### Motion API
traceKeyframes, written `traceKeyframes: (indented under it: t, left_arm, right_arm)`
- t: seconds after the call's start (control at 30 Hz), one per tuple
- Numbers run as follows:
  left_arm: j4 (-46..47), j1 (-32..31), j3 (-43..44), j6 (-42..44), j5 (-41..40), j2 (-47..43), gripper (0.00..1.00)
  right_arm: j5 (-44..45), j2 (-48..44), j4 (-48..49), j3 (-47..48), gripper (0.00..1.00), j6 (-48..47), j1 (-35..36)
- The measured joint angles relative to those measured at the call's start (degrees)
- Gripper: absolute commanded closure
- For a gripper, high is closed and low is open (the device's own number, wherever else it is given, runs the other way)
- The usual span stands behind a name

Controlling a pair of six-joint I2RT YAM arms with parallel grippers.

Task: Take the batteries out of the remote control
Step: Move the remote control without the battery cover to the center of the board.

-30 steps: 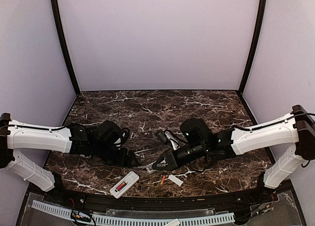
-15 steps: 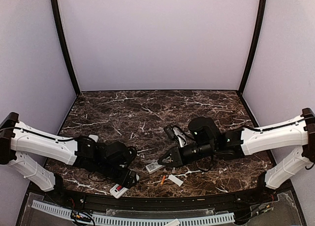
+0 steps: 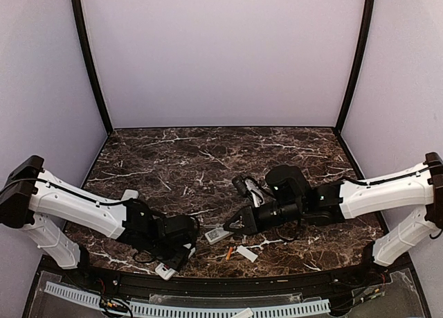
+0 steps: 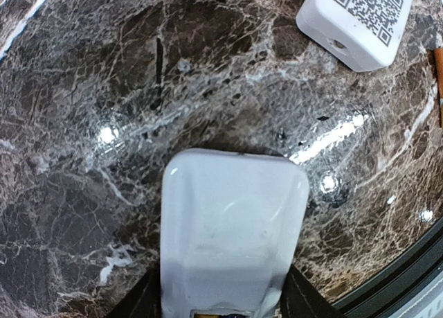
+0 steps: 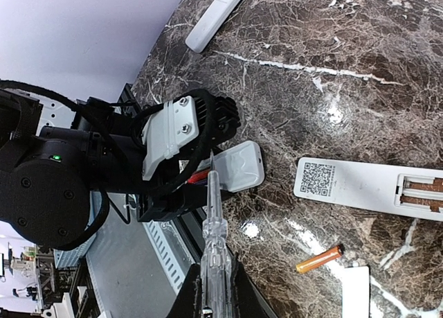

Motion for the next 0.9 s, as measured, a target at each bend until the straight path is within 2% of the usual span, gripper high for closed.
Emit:
traceKeyframes:
  t: [0.13,0.3,0.7,0.9]
  left_arm:
    - [0.0,-0.1,0.4,1.4,-0.5,0.5,0.56]
    - [0.1,-0.1,0.6,4.2,-0.4,0.6,0.59]
    - [5.0,0.0,5.2,16.5,1.7,5.5,0.60]
    - [5.0,2.3,6.9,21.0,4.0,7.3,0.60]
  right_arm:
    - [0.4,-0.5,-0.1,-0.2,1.00,0.0,-0.4]
    - [0.4,-1.3,-0.1,-0.4,1.00,0.0,-1.1]
    - [0.5,-3.8,-0.9,-2.1,1.00,0.0,-3.0]
    - [1.2,-5.0,-2.3,-2.5,1.00,0.2,-3.3]
